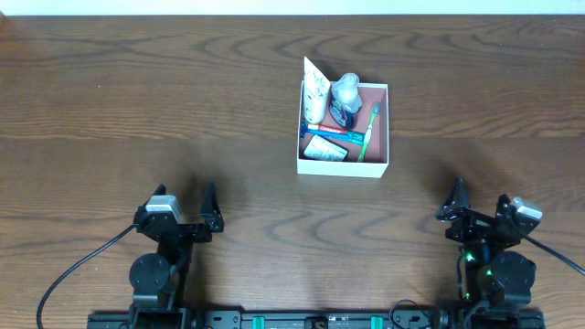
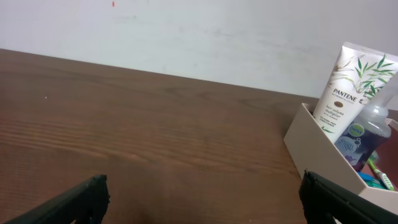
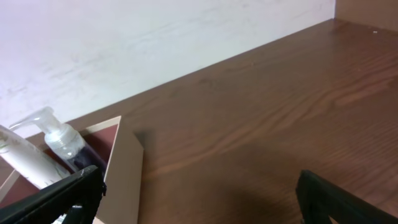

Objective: Pack container

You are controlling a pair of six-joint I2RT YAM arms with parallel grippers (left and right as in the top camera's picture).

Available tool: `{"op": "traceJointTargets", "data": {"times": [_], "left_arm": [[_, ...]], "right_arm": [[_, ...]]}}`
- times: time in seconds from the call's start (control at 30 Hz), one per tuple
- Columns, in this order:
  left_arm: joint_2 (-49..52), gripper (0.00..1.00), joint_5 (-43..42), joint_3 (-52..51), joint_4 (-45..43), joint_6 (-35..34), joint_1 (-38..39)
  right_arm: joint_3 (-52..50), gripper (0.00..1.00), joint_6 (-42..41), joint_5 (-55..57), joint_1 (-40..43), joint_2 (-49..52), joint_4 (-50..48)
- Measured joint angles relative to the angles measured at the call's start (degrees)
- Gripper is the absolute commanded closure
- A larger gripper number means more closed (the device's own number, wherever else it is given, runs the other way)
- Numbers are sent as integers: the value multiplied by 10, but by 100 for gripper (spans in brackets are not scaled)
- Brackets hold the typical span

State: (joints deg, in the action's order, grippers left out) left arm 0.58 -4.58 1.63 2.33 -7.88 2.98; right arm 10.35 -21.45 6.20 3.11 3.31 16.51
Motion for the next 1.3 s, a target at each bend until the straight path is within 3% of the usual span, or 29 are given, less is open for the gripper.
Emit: {"op": "traceJointTargets", "data": {"times": [0.3,0.63,0.8,1.1,1.3], "left_arm": [[0,2,0,0,0,0,0],[0,2,0,0,0,0,0],[0,2,0,0,0,0,0],[0,2,0,0,0,0,0],[0,2,0,0,0,0,0]], "right_arm": [[-24,1,10,17,-1,-13,-62],[-26,1,242,-16,-1,-23,-76],[-29,1,311,-50,-2,-24,-85],[-80,1,297,-73,-11,-26,-170],[-99,1,267,-76,-11,-26,-151]]}}
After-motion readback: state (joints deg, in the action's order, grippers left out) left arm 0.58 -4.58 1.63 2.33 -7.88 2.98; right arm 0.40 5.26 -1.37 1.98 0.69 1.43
